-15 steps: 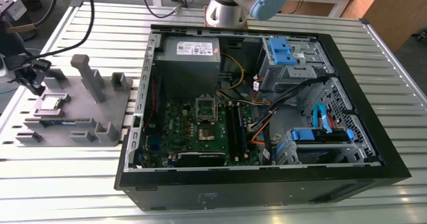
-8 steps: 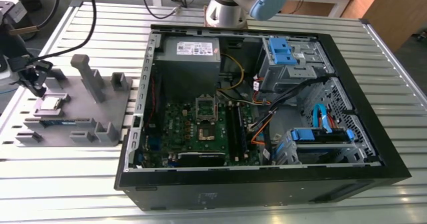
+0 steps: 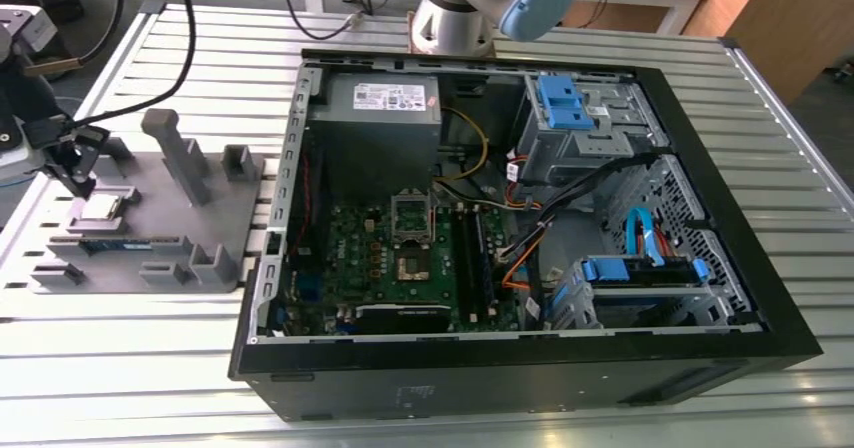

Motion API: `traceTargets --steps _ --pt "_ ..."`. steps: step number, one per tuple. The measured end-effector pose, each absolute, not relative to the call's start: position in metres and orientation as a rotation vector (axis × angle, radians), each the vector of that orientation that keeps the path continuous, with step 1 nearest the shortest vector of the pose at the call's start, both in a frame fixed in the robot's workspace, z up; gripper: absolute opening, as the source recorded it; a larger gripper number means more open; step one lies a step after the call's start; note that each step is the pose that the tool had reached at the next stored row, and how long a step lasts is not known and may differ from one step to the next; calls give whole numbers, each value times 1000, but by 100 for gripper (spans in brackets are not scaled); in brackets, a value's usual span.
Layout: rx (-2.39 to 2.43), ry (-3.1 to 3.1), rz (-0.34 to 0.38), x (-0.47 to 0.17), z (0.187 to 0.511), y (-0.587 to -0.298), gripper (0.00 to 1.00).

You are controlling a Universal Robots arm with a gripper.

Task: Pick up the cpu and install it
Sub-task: 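Reach for the cpu, then pick up the cpu and move it towards the insertion slot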

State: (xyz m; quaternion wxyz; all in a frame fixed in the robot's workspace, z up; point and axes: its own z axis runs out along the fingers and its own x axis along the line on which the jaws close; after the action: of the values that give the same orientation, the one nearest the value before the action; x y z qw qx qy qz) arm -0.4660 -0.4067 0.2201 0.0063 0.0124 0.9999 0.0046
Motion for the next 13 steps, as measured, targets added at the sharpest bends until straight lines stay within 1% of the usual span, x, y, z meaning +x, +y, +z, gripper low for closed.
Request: traceTargets --steps 13 --pt "38 3129 14 -464 217 -407 11"
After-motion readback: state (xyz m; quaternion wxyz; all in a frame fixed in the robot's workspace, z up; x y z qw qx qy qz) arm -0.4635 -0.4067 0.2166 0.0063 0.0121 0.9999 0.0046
